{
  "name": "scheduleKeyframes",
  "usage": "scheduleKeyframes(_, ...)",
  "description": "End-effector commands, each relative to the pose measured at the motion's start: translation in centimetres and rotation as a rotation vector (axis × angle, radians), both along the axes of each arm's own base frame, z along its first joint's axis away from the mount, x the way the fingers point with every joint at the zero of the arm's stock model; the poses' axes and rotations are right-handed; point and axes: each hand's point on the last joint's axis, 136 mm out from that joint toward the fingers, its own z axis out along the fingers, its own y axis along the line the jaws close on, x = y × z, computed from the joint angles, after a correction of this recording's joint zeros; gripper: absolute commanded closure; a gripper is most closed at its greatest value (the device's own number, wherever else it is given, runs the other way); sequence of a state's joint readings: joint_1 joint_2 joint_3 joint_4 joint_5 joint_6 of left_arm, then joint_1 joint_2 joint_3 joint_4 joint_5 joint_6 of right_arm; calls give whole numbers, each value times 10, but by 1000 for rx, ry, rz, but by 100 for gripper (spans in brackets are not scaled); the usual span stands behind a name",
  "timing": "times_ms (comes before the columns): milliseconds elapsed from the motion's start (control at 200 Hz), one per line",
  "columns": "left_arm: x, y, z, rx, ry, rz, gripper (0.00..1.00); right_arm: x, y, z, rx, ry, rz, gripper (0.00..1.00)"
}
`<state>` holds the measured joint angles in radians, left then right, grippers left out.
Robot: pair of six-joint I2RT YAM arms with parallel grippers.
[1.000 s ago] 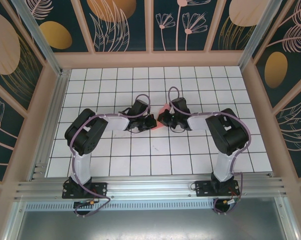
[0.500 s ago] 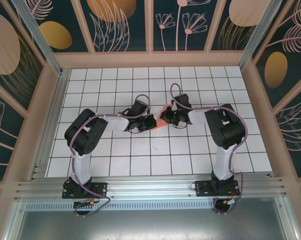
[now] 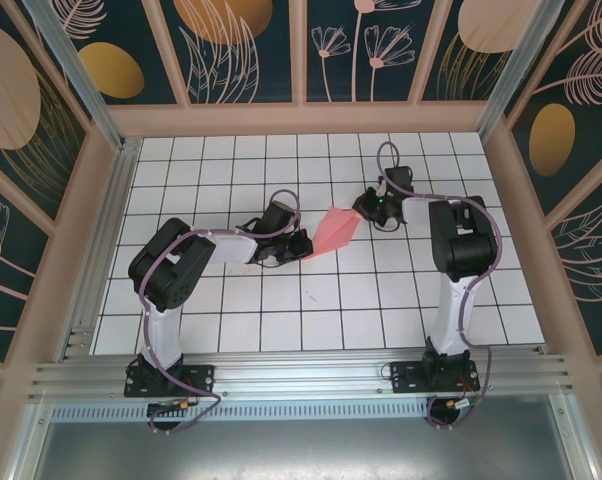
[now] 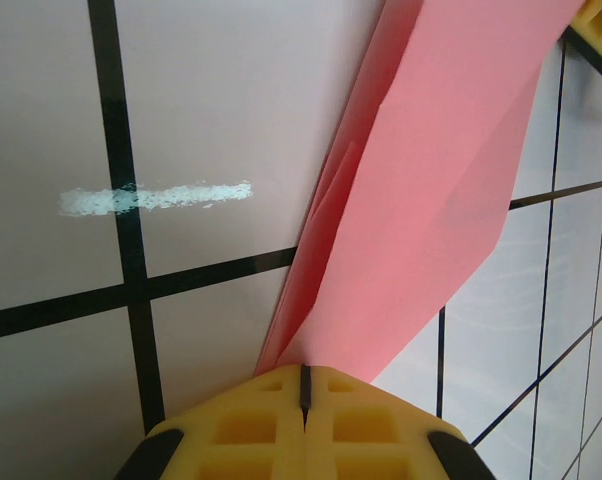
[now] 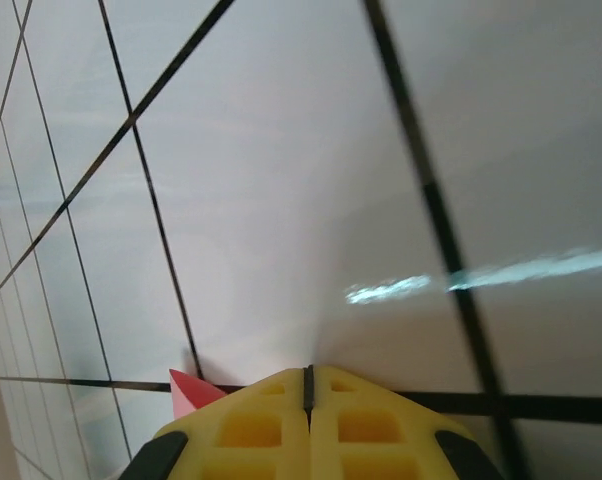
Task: Fold a paper plane with a square sheet of paper (pick it up from the middle)
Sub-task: Fourth fold the wing at the center of the table.
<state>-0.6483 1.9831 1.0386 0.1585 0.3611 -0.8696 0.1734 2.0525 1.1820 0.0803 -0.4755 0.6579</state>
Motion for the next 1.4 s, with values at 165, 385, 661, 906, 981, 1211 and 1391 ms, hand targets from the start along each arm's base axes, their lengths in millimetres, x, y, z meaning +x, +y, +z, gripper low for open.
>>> scheduleKeyframes(165,-43,44,-61,210,185,18,100,-50,50,60,6,-130,150,92)
scheduleKeyframes(385,-41,44,-60,208,181,21,100,-103,100,23,28,-12,251,92)
scheduleKeyframes(661,-41,45,-57,211,177,23,100,-108,94,-12,10,87,246,92)
scheduleKeyframes(906,-44,46,-54,213,172,7,100,-78,40,-34,-59,123,113,93)
scheduleKeyframes(981,-53,52,-60,229,190,-2,100,-60,18,-37,-80,115,54,93)
scheduleKeyframes(1211,-57,54,-61,229,193,-20,100,-10,-27,-36,-95,86,-67,93)
scheduleKeyframes(1391,-55,48,-55,207,176,-38,100,10,-33,18,-81,-66,-69,90)
